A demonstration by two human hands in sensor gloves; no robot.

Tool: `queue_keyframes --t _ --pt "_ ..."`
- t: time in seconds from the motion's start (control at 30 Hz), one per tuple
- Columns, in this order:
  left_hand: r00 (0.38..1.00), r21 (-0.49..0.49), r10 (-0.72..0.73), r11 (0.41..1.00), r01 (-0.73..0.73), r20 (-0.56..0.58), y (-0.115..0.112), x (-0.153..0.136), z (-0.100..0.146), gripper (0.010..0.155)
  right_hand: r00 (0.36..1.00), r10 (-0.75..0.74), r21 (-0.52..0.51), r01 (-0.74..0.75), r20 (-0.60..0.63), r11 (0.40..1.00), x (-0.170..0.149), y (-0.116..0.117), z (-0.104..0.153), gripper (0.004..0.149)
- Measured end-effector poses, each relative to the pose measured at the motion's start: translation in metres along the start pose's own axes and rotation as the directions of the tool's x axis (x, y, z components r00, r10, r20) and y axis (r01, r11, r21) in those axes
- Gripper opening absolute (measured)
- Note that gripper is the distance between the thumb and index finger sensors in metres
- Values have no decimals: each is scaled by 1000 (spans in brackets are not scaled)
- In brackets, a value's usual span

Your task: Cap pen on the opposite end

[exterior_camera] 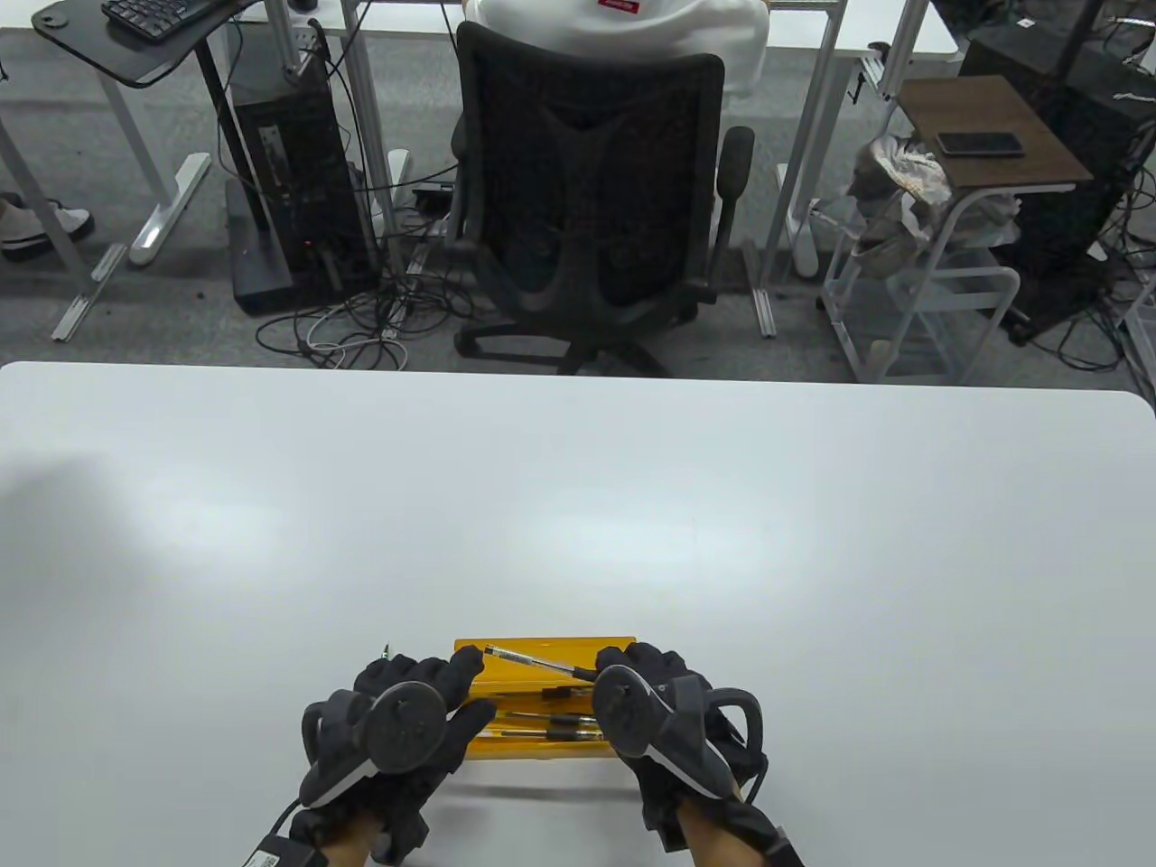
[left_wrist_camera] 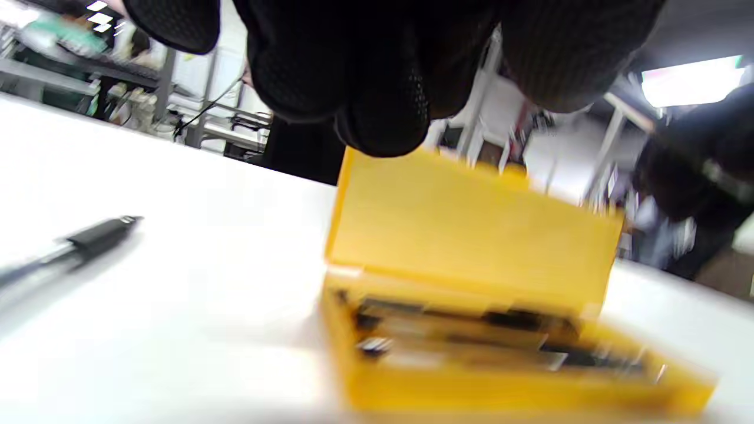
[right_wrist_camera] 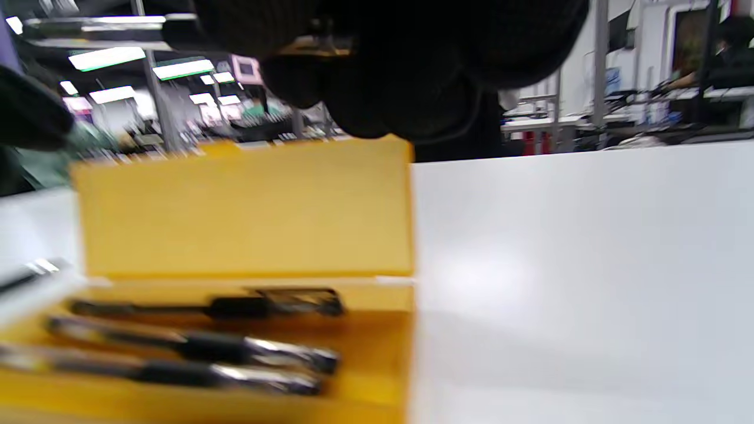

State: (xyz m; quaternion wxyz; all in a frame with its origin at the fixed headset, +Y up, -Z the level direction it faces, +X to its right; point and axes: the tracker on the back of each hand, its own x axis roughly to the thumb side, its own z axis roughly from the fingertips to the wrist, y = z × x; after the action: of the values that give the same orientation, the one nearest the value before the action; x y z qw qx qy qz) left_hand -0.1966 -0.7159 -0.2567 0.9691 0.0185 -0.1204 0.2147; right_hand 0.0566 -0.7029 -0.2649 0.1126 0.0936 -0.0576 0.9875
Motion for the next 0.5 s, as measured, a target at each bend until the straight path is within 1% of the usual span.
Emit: queue_keyframes --t 0.03,0.07,0.1,0.13,0.17,0.2,0.23,0.27,0.3,0.33,0.37,0.4,0.43,0.47,0.5 --pt "985 4 171 985 -171 -27 1 -5 3 64 995 -94 -2 94 25 996 3 0 1 47" --pt "954 13 297 955 -297 -38 -1 -8 5 64 987 -157 30 156 37 987 6 1 2 46" --pt "893 0 448 894 -448 -43 -4 -9 7 65 970 -237 81 232 53 969 11 4 3 46" --pt "842 -20 538 842 -538 -37 -5 -9 9 68 955 -286 108 277 79 955 16 7 3 46" --pt "824 -20 565 824 -566 -29 -5 -8 9 69 949 -302 113 291 95 950 19 8 3 46" --pt "807 -18 590 807 -590 0 -4 -6 10 70 944 -314 142 299 98 944 22 10 1 47" --pt "796 1 605 796 -605 18 -1 -6 10 68 929 -360 172 342 83 924 23 11 0 47" --pt "765 19 644 765 -644 17 0 -6 11 63 898 -436 208 417 57 885 23 13 -1 47" --pt "716 13 698 716 -698 21 -1 -4 12 58 858 -513 243 492 26 836 22 14 -2 47" --pt "635 -2 773 635 -773 5 -2 -3 13 54 803 -596 289 577 -29 764 20 16 -3 48" --pt "580 -11 815 580 -815 -2 -3 -3 13 52 778 -625 299 612 -62 732 19 16 -3 48" --pt "490 -29 872 490 -872 -10 -3 -2 13 51 731 -674 302 669 -105 679 15 17 -4 48" --pt "452 -43 892 451 -891 -6 -2 -1 12 49 702 -699 290 703 -136 649 12 18 -4 48" --pt "451 -35 893 450 -892 -8 -2 -1 13 47 688 -710 285 718 -152 635 10 18 -4 48" --pt "496 -9 868 496 -868 6 -1 -1 13 48 686 -709 280 721 -160 634 7 17 -4 48"
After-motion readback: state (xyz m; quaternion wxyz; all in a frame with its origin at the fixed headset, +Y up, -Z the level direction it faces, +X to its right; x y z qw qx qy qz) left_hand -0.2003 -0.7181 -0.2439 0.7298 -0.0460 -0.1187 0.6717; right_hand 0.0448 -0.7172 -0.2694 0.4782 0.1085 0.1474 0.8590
